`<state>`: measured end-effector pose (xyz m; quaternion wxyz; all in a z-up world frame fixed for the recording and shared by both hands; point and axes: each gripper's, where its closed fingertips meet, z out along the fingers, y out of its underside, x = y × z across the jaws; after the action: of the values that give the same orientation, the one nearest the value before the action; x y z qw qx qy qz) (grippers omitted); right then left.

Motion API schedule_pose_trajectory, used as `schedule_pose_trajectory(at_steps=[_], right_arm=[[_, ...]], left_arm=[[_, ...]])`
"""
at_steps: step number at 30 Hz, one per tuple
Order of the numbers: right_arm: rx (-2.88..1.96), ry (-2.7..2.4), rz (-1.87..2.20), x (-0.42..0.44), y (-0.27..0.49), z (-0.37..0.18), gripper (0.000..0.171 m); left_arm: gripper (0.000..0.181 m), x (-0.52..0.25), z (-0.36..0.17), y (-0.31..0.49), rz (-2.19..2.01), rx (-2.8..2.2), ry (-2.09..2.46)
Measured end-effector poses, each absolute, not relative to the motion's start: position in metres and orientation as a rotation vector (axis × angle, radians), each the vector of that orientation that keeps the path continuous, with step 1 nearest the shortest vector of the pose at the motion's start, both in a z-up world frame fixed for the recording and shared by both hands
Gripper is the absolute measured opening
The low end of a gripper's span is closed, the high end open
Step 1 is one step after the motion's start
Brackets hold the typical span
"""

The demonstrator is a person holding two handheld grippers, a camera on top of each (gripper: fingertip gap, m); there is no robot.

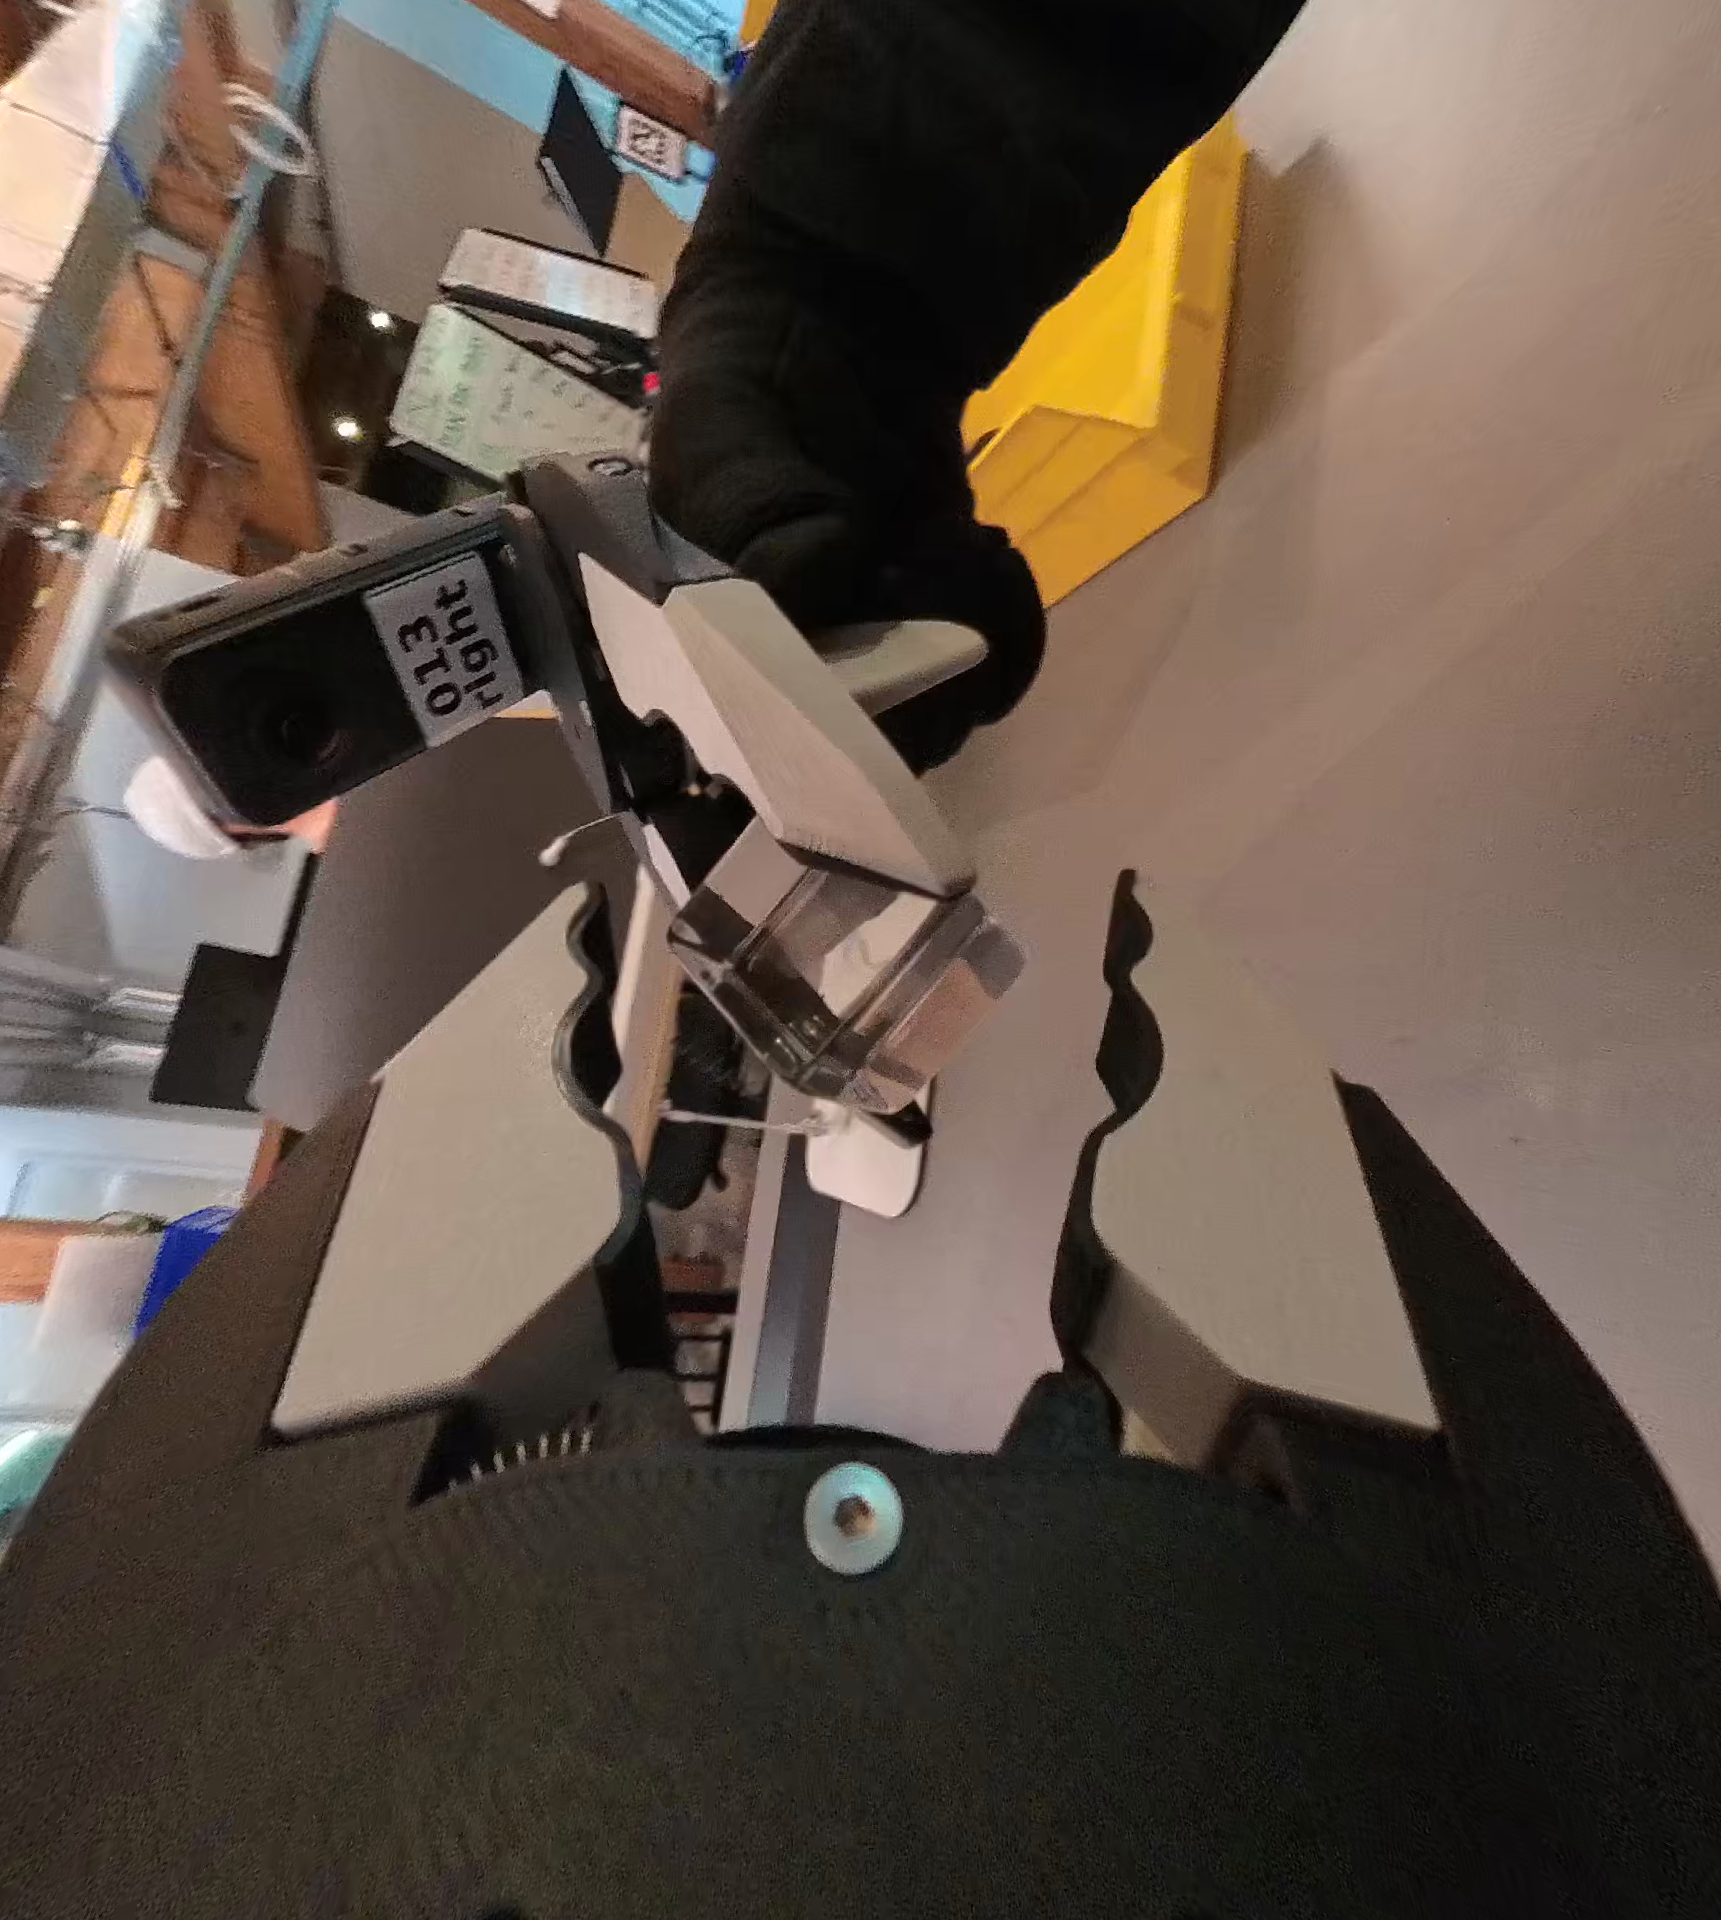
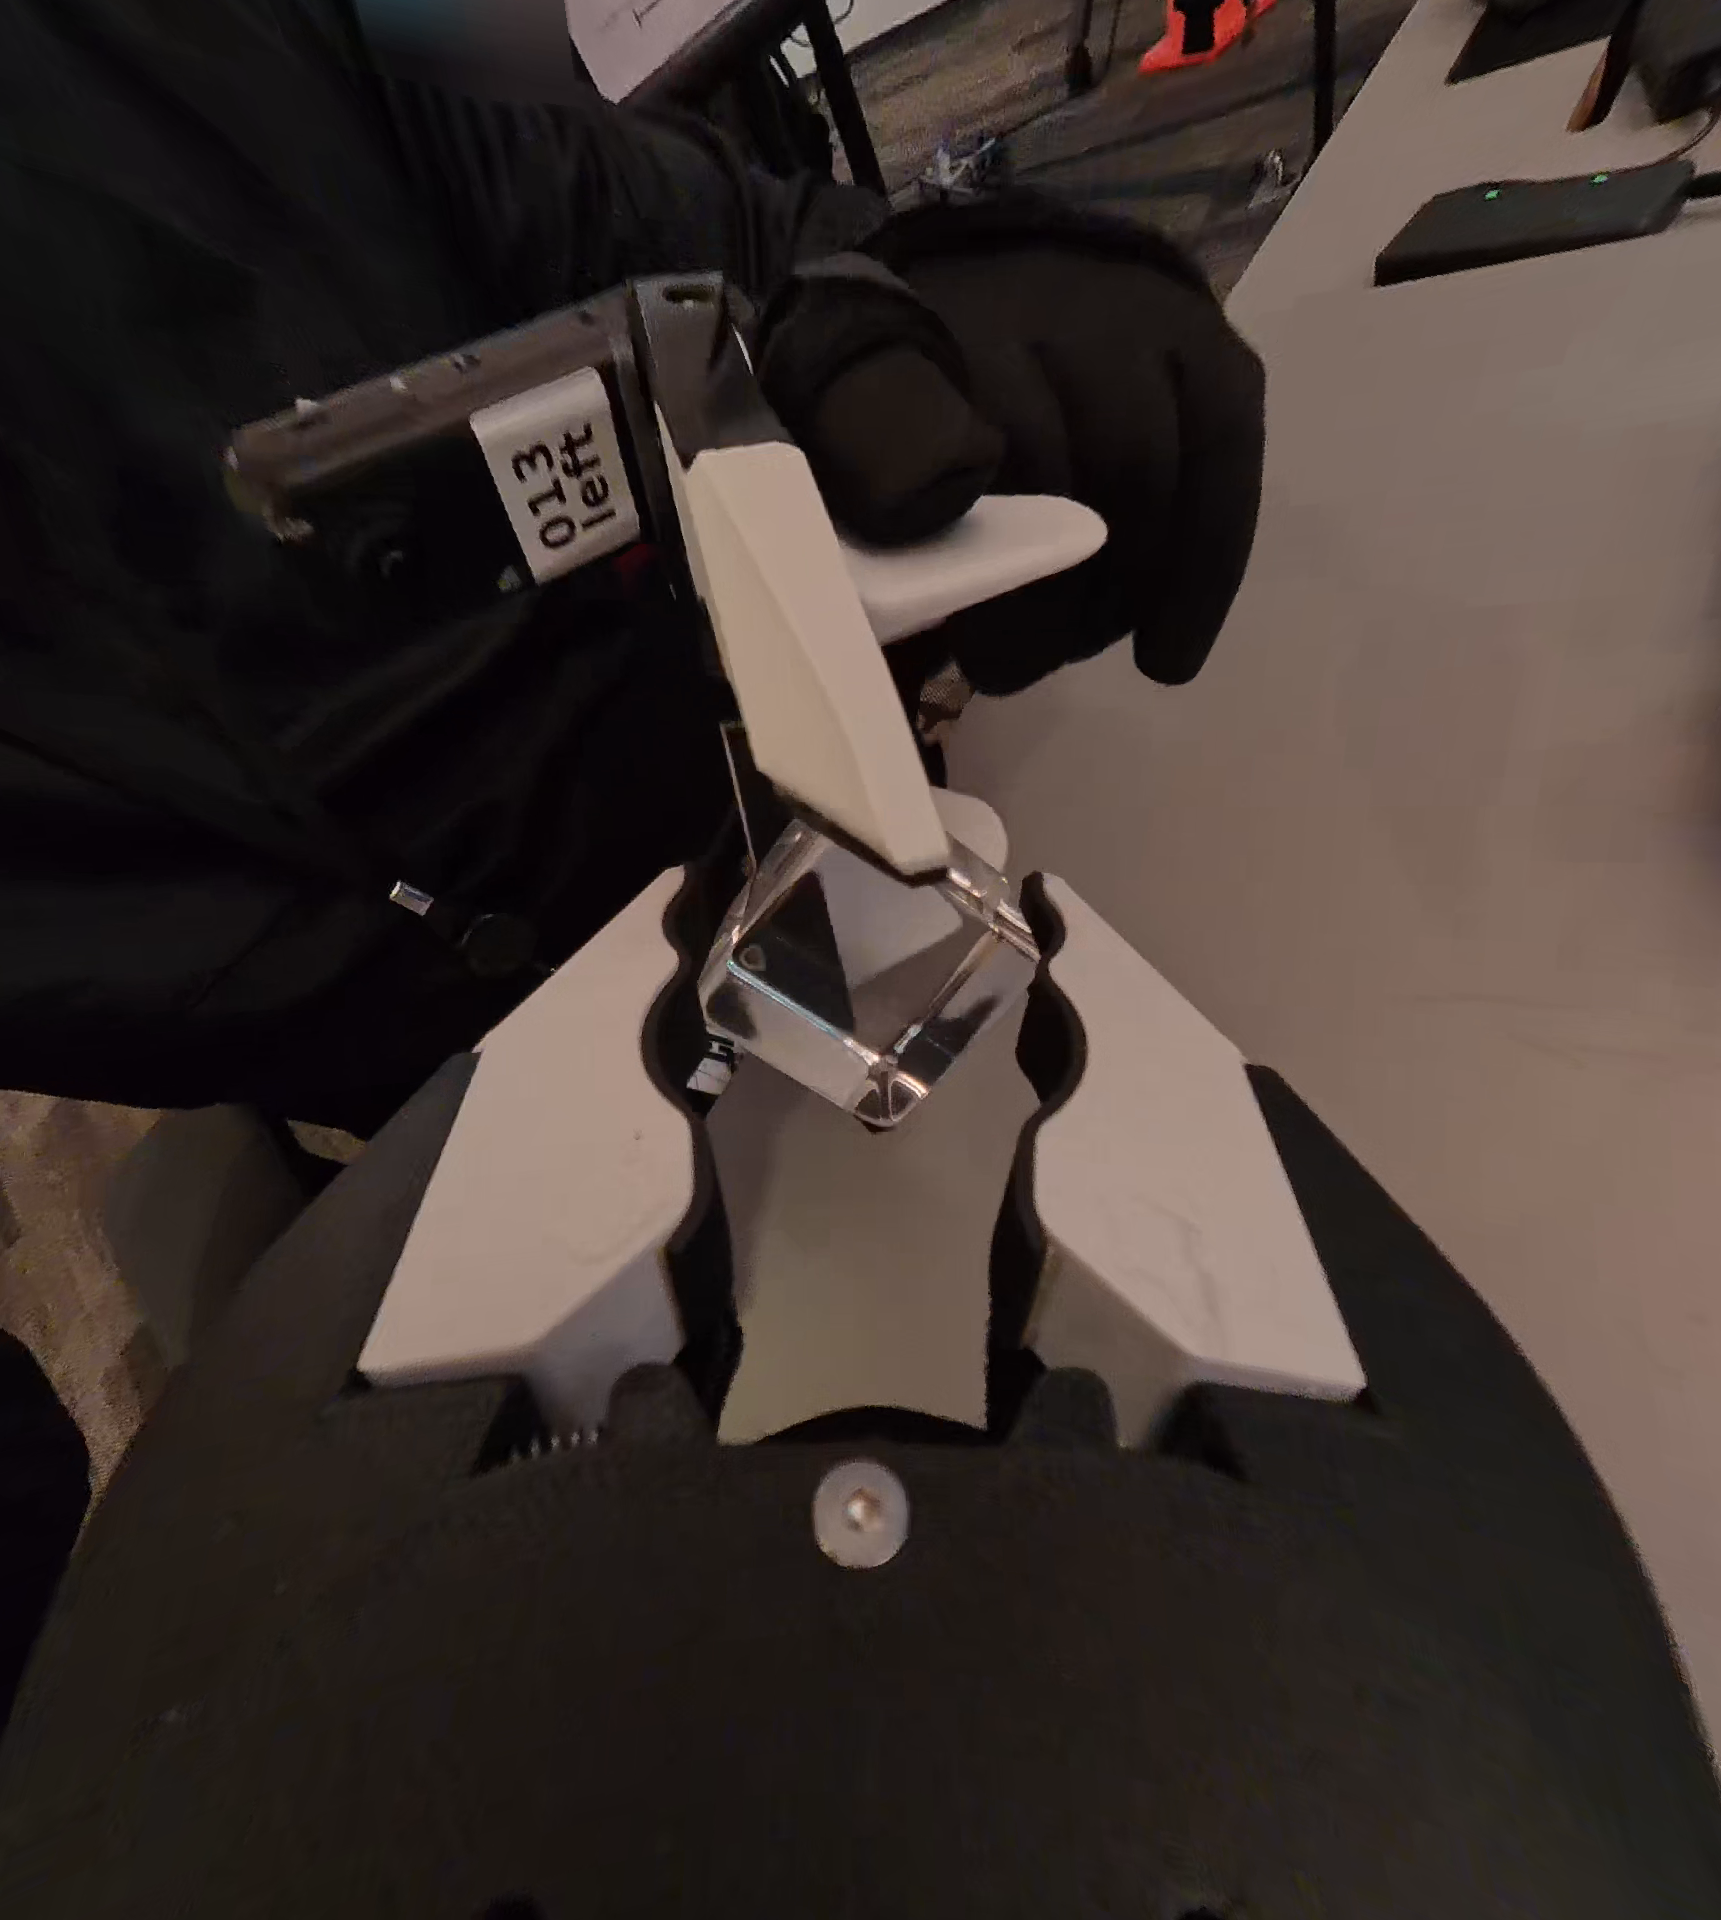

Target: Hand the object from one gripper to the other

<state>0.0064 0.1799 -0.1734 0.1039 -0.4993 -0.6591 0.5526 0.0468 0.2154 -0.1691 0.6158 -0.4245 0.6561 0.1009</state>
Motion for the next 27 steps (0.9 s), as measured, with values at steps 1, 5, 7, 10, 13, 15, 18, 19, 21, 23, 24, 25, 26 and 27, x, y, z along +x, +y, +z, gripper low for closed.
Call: schedule_pose_trajectory(at_steps=[1,5,7,10,13,15,18,19,21,23,24,25,26,27], right_arm=[[-1.464,-1.939,1.643,0.006,0.179,-0.172,0.058],[-1.441,-1.919,1.688,0.004,0.177,-0.170,0.058],[-1.439,-1.919,1.697,0.003,0.176,-0.172,0.058],[-1.435,-1.917,1.709,0.002,0.175,-0.172,0.058],[-1.434,-1.914,1.719,0.001,0.175,-0.173,0.058],[-1.431,-1.917,1.719,0.001,0.175,-0.174,0.058],[-1.433,-1.908,1.728,0.000,0.176,-0.174,0.058],[-1.432,-1.904,1.731,0.000,0.176,-0.174,0.060],[-1.433,-1.889,1.723,-0.002,0.178,-0.173,0.062],[-1.426,-1.869,1.706,-0.004,0.180,-0.172,0.064],[-1.425,-1.850,1.684,-0.006,0.183,-0.170,0.066],[-1.430,-1.820,1.662,-0.007,0.187,-0.167,0.075],[-1.430,-1.781,1.632,-0.008,0.193,-0.162,0.077],[-1.428,-1.736,1.595,-0.008,0.200,-0.156,0.079]], left_arm=[[0.093,0.046,-0.169,0.218,0.260,-0.970,1.491],[0.082,0.044,-0.165,0.222,0.295,-0.939,1.424],[0.073,0.044,-0.165,0.222,0.312,-0.921,1.415],[0.070,0.046,-0.166,0.221,0.316,-0.904,1.411],[0.070,0.045,-0.167,0.221,0.307,-0.907,1.406],[0.069,0.045,-0.167,0.220,0.298,-0.905,1.413],[0.069,0.044,-0.169,0.221,0.290,-0.917,1.420],[0.069,0.044,-0.169,0.221,0.285,-0.922,1.420],[0.069,0.043,-0.168,0.223,0.289,-0.932,1.415],[0.069,0.042,-0.168,0.225,0.292,-0.939,1.415],[0.069,0.041,-0.167,0.225,0.285,-0.950,1.411],[0.069,0.040,-0.166,0.226,0.276,-0.959,1.405],[0.069,0.038,-0.164,0.227,0.274,-0.968,1.399],[0.069,0.037,-0.164,0.229,0.267,-0.982,1.395]])
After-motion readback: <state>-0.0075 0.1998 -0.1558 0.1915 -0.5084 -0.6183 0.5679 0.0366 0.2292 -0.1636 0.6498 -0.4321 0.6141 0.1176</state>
